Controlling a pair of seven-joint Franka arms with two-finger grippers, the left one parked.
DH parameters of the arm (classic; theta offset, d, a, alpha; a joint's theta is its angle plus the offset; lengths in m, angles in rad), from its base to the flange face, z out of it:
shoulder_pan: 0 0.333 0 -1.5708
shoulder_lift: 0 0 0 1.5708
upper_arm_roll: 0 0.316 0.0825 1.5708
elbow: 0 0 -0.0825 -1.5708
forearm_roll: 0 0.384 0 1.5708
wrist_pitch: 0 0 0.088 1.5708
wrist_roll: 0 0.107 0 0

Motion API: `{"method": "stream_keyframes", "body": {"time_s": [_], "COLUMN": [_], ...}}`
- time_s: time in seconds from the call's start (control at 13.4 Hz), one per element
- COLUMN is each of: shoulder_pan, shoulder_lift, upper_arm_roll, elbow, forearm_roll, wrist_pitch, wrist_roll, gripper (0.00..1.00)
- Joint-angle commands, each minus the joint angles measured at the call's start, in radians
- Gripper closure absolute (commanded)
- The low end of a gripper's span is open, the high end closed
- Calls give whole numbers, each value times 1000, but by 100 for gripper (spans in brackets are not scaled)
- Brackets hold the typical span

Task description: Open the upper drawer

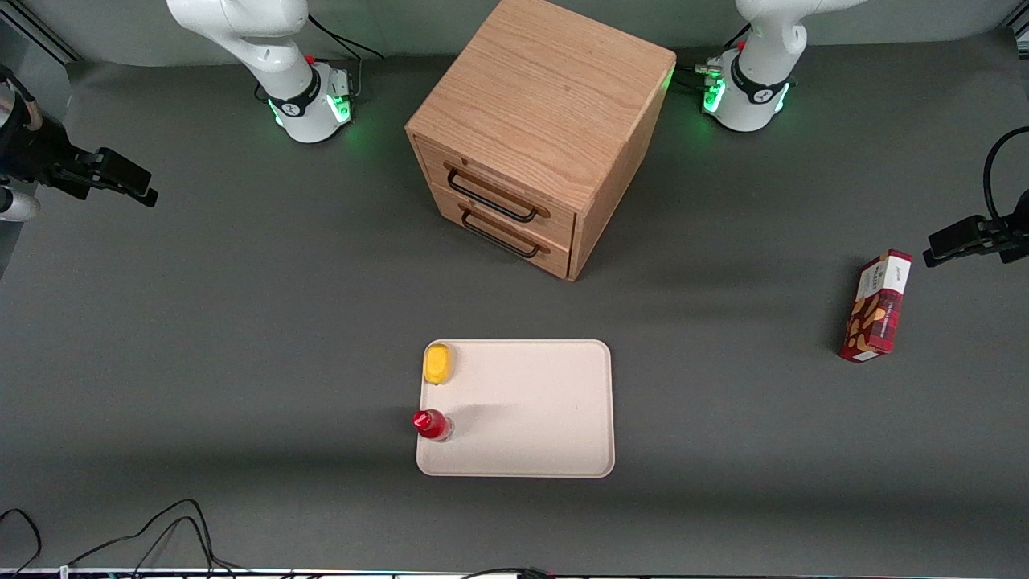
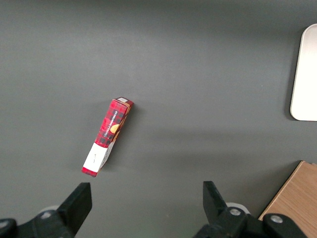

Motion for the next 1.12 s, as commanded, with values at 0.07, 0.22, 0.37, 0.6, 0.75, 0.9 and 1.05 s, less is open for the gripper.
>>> {"method": "stream_keyframes", "body": {"time_s": [0.07, 0.22, 0.37, 0.6, 0.75, 0.9, 1.05], "shoulder_pan": [-12, 64, 123, 143, 142, 142, 142], "shoulder_lift": [40, 55, 77, 90, 148, 219, 332], "upper_arm_roll": [15, 8, 12, 28, 75, 135, 225], "elbow": [67, 70, 86, 86, 89, 90, 101], "forearm_roll": [111, 134, 137, 296, 347, 373, 372], "wrist_pitch": [-37, -35, -37, -40, -40, -29, -12], "wrist_roll": [-156, -158, -161, -297, -454, -502, -503], "gripper": [0, 0, 0, 0, 0, 0, 0]}}
